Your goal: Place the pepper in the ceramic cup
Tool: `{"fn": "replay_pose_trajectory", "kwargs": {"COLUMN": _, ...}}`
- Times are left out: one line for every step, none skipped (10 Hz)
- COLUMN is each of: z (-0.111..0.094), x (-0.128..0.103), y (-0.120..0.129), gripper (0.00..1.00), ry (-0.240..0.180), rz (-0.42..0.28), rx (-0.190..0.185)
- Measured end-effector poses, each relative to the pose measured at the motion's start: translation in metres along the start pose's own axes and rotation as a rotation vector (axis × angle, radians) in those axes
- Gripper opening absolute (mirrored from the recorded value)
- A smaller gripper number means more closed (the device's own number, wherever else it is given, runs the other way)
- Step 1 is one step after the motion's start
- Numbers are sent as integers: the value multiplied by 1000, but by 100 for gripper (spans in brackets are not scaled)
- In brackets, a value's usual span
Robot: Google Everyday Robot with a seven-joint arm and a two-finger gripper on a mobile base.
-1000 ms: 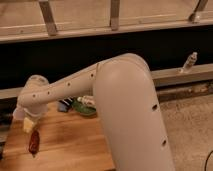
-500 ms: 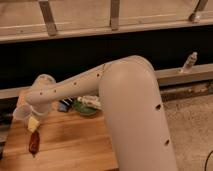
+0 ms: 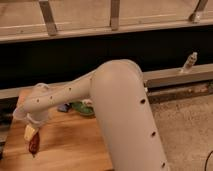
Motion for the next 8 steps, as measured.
{"fn": "replay_pose_trajectory", "kwargs": {"z": 6, "x": -3, "y": 3, "gripper": 80, "ry": 26, "rz": -1, "rx": 8}}
{"fn": "replay_pose_trajectory", "kwargs": {"z": 13, "x": -6, "y": 5, "gripper": 80, "ry": 56, "rz": 0, "rx": 24}}
{"fn": "replay_pose_trajectory", "kwargs": {"z": 17, "x": -9, "y": 6, "gripper": 80, "ry": 79, "rz": 3, "rx": 43}}
{"fn": "replay_pose_trajectory", "kwargs": {"z": 21, "x": -13, "y": 8, "gripper": 80, "ry": 99, "rz": 5, "rx": 60}}
{"fn": "replay_pose_trajectory", "kwargs": {"z": 26, "x": -15, "y": 11, "gripper": 80, "ry": 119, "rz": 5, "rx": 73}}
{"fn": "replay_pose_trajectory", "kwargs": {"z": 30, "x": -17, "y": 13, "gripper": 80, "ry": 127, "rz": 4, "rx": 77}}
{"fn": "replay_pose_trajectory", "kwargs": {"z": 34, "x": -17, "y": 14, "gripper": 80, "ry": 134, "rz": 5, "rx": 77}}
{"fn": "replay_pose_trajectory", "kwargs": {"z": 38, "x": -15, "y": 16, "gripper": 80, "ry": 141, "rz": 9, "rx": 76}}
